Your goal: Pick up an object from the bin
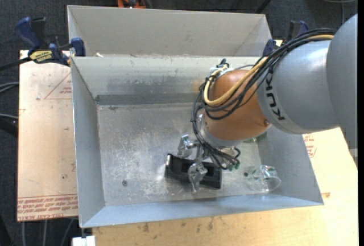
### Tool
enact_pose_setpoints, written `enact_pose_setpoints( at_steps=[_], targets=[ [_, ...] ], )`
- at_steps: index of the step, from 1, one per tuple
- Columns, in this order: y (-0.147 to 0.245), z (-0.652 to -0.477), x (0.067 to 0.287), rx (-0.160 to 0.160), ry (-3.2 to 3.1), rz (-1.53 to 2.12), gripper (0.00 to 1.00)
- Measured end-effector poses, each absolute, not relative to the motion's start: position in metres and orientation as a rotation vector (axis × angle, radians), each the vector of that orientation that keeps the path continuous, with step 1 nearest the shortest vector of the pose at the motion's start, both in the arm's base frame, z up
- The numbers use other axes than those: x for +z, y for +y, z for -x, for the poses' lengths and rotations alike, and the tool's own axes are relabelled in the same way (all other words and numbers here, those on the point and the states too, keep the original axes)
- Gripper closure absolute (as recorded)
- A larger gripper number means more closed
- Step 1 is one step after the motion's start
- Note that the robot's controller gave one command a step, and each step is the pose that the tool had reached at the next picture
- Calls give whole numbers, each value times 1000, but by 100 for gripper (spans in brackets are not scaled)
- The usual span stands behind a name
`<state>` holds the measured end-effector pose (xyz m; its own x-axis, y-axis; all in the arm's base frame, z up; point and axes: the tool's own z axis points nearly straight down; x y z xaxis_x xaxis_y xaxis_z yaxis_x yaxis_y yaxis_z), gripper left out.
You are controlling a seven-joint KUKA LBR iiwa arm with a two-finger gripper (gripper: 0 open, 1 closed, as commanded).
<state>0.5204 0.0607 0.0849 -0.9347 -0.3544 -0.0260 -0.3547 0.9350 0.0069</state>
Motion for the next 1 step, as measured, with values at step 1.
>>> enact_pose_setpoints(
  at_steps=[1],
  targets=[
    [61,-520,85,18,3066,562,100]
  ],
)
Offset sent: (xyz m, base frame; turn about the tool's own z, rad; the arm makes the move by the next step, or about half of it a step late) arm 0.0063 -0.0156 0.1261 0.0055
